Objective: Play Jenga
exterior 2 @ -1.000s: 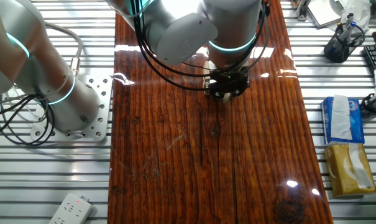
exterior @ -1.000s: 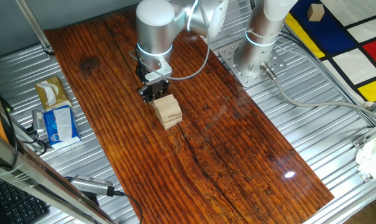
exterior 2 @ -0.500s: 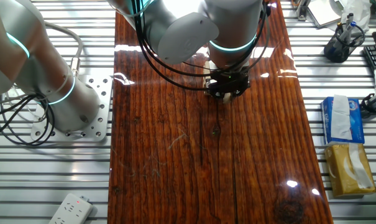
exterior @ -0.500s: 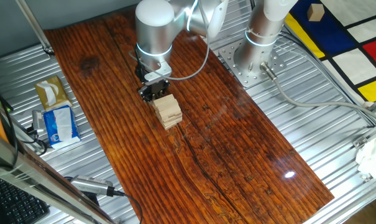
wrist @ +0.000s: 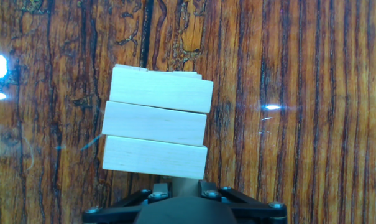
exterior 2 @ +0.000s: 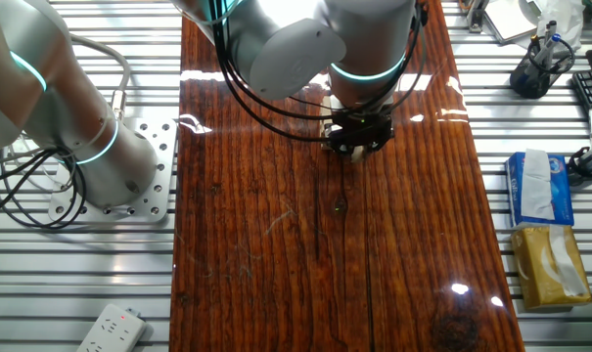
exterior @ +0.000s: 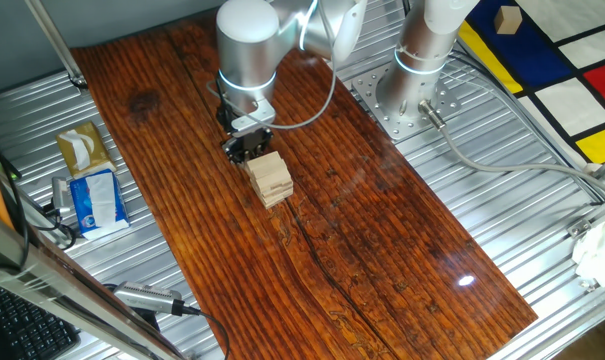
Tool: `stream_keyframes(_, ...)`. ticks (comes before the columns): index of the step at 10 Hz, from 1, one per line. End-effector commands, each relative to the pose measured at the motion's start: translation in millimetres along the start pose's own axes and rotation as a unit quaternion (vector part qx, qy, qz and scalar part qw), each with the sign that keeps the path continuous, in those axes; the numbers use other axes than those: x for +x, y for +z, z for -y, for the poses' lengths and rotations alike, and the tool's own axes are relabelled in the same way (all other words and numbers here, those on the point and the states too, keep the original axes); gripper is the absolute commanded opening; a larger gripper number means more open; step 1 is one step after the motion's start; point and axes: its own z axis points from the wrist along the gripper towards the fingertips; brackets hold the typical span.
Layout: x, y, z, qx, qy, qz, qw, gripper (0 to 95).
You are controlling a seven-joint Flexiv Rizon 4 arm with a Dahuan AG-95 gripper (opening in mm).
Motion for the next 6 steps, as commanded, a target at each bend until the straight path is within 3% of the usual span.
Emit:
stream_keyframes(1,-0.2,-1.3,-0.3,-0.002,0.0,0.001,1.0,0.0)
stream_keyframes(6,1.5,-1.9,-0.9,-0.005,0.002,-0.001,1.0,0.0)
